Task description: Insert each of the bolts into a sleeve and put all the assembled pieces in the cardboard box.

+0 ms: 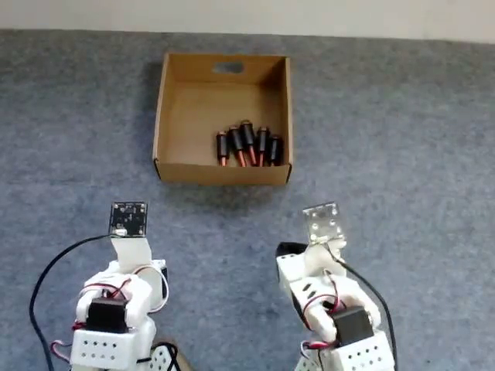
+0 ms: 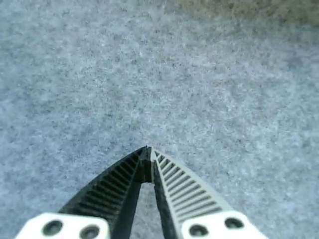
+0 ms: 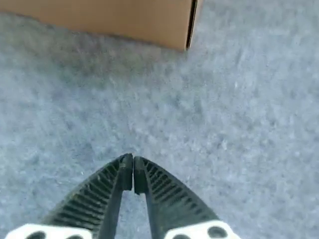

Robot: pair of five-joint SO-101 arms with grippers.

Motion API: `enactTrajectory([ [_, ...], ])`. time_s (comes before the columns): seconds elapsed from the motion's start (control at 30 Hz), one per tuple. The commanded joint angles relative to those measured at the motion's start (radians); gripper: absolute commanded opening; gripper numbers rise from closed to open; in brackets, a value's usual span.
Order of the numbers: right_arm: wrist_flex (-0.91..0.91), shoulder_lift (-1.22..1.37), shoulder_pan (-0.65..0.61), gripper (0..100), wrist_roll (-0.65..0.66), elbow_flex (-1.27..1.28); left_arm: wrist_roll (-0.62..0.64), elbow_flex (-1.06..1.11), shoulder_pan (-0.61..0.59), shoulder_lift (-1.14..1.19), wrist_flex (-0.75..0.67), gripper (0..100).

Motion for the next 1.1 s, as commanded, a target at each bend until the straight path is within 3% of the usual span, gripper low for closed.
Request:
enactTrajectory([
  [0.0,-0.018,-0.002,0.007,0.6,-0.008,0.065,0.003,-0.050,0.016,-0.001,0.003,1],
  [0.17,-0.007,0.008,0.008,0.6,-0.011,0.139,0.003,0.013,0.018,-0.001,-0.021,1],
  [0.27,0.051,-0.001,0.005,0.6,-0.012,0.143,0.002,0.044,0.010,0.001,-0.089,1],
  [0.43,0.214,-0.004,0.008,0.6,-0.012,0.142,0.002,0.045,0.012,0.004,-0.061,1],
  [1.07,0.217,-0.021,0.008,0.6,-0.008,0.140,0.003,0.045,0.015,-0.013,-0.020,1],
])
